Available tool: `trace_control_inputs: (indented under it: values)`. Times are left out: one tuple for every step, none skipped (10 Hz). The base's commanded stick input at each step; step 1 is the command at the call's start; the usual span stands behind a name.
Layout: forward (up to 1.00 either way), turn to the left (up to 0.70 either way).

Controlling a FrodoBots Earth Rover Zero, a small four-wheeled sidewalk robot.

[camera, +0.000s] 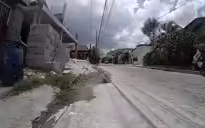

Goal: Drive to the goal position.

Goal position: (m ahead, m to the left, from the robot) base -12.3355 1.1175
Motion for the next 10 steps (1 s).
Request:
trace_control_inputs:
  values:
    - [0.04,0.0]
    - [0.04,0.0]
    - [0.04,0.0]
    - [0.04,0.0]
    - [0.04,0.0]
    - [0.04,0.0]
    - [0.04,0.0]
    - [0.04,0.0]
    - [0.04,0.0]
    - [0.04,0.0]
